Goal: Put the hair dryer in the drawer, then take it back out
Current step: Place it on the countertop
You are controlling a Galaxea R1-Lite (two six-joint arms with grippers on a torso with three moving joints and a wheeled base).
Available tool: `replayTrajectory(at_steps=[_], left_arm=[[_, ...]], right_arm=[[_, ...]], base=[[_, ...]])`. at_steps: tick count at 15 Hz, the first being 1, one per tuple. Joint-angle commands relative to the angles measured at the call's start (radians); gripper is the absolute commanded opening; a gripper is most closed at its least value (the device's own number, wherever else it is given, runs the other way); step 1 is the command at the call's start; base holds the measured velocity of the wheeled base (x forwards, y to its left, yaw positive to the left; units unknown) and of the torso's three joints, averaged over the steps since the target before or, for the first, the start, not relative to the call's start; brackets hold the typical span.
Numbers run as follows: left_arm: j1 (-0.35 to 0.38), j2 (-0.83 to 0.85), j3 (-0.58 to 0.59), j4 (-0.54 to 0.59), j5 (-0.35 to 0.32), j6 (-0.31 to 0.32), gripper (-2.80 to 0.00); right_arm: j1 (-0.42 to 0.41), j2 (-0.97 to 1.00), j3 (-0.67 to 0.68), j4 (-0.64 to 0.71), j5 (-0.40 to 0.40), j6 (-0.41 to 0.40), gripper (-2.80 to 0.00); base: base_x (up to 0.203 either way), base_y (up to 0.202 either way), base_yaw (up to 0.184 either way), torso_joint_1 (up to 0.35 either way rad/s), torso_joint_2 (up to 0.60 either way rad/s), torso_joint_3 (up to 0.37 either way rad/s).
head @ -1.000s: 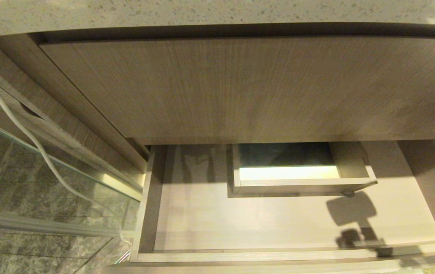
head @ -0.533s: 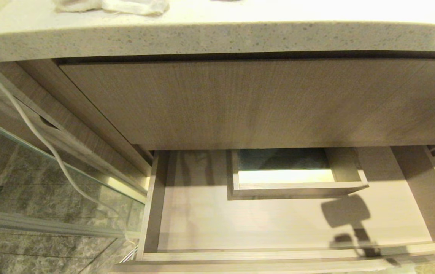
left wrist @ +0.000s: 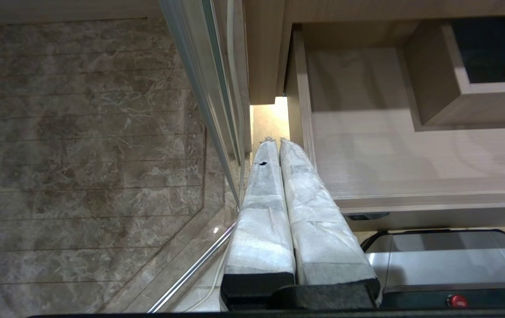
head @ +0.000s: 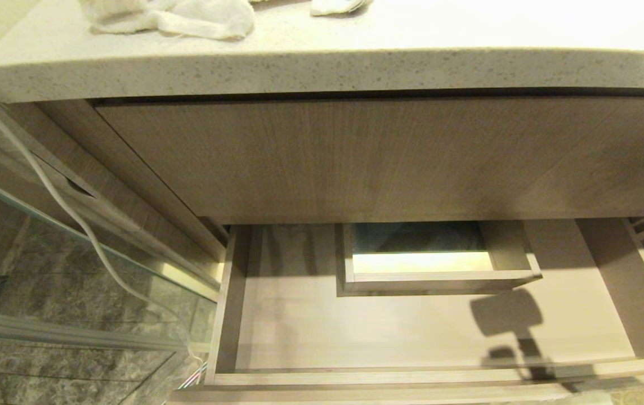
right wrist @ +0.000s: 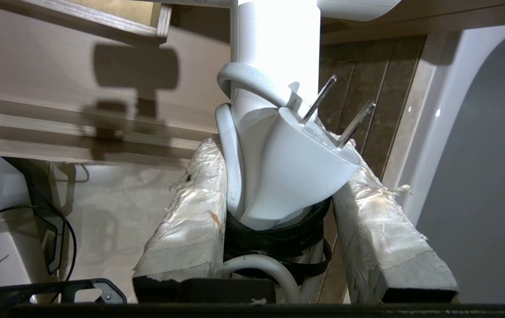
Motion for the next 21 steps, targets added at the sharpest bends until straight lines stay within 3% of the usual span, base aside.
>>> replayTrajectory(at_steps=[1,4,16,21], left_arm=[[0.000,-0.002,0.000,-0.001,0.000,0.000,-2.80],[0.000,0.000,0.000,-0.001,0.000,0.000,-2.80],[0.000,0.000,0.000,-0.001,0.000,0.000,-2.80],[0.000,-0.002,0.000,-0.001,0.000,0.000,-2.80]], right_arm=[[0.000,-0.013,0.000,-0.003,0.004,0.001,-2.80],[0.000,-0.032,0.007,-0.005,0.003,0.002,-2.80],[-0.001,0.006,0.009,-0.080,0.001,0.005,-2.80],[-0.049,0.198,-0.065,-0.169,-0.001,0.005,-2.80]], base=[[0.000,0.000,0.000,0.168,-0.30,-0.124],[0.000,0.000,0.000,0.095,-0.43,-0.185],[0.000,0.000,0.000,0.312,-0.52,-0.236],[0.000,0.000,0.000,0.065,-0.12,-0.056]])
